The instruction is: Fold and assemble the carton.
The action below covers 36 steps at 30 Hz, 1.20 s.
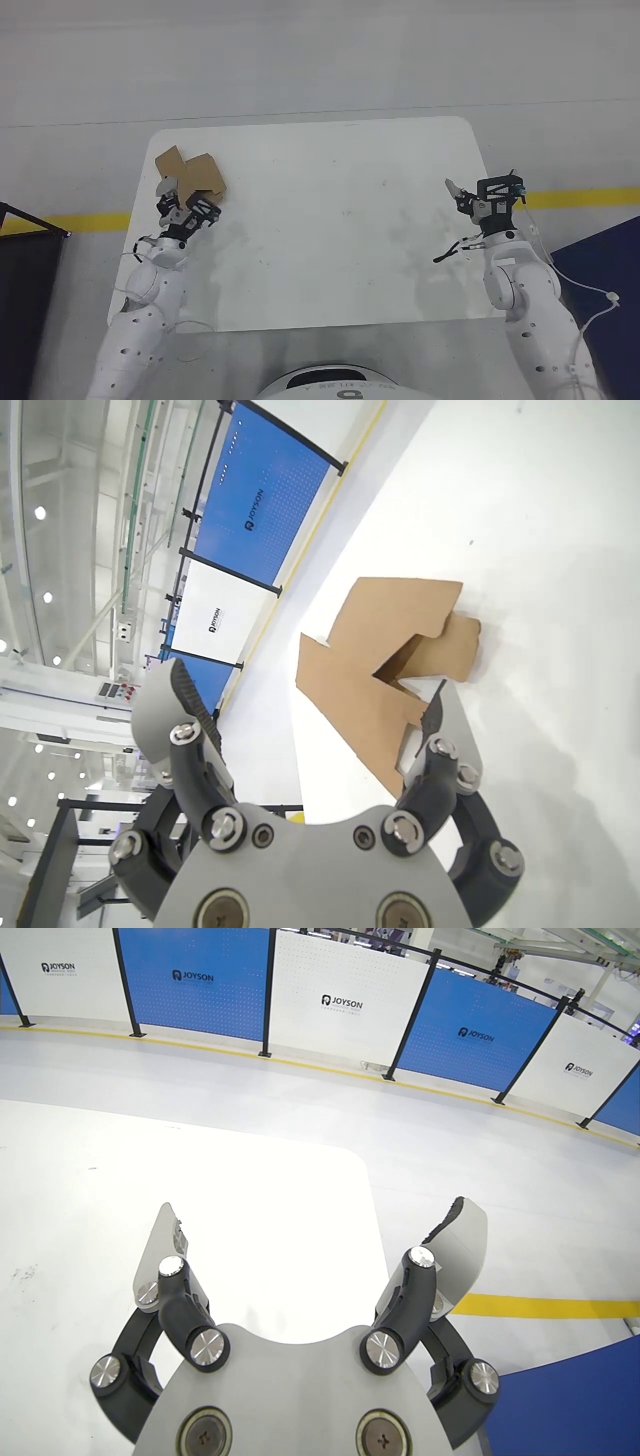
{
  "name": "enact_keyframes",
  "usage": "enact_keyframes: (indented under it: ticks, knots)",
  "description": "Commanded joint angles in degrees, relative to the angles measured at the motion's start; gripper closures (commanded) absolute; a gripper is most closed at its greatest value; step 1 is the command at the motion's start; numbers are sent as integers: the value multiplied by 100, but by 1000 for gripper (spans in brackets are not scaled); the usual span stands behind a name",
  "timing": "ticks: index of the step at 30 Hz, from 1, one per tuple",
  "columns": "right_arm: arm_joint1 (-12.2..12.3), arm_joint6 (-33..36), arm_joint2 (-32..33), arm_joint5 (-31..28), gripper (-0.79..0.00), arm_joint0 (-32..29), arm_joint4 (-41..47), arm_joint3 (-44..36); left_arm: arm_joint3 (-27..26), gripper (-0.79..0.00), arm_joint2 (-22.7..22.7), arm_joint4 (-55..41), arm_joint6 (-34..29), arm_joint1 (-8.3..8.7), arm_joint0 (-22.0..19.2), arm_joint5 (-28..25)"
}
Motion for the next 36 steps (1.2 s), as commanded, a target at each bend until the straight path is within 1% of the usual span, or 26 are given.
enact_keyframes:
  ticks: [1, 6, 9, 16, 20, 25, 32, 33, 34, 35, 36]
  knots:
    - [0, 0, 0, 0, -785, 0, 0, 0, 166, -785, 113, 138, -64, -21, -120, 85]
    - [0, 0, 0, 0, -785, 0, 0, 0, 447, -785, 296, 426, -257, -65, -408, 205]
    - [0, 0, 0, 0, -785, 0, 0, 0, 604, -785, 378, 694, -357, -77, -555, 183]
    - [0, 0, 0, 0, -785, 0, 0, 0, 985, -785, 483, 536, -357, -129, -969, -27]
    - [0, 0, 0, 0, -785, 0, 0, 0, 1222, -785, 531, 648, -433, -147, -1169, -69]
    - [0, 0, 0, 0, -785, 0, 0, 0, 1479, -785, 578, 817, -535, -163, -1323, -91]
    - [0, 0, 0, 0, -785, 0, 0, 0, 1738, -785, 571, 748, -514, -185, -1477, -142]
    - [0, 0, 0, 0, -785, 0, 0, 0, 1765, -760, 569, 715, -506, -189, -1499, -161]
    - [0, 0, 0, 0, -785, 0, 0, 0, 1793, -705, 568, 691, -492, -193, -1517, -177]
    - [0, 0, 0, 0, -785, 0, 0, 0, 1816, -613, 565, 658, -472, -196, -1534, -199]
    - [0, 0, 0, 0, -785, 0, 0, 0, 1838, -477, 559, 625, -454, -198, -1549, -215]
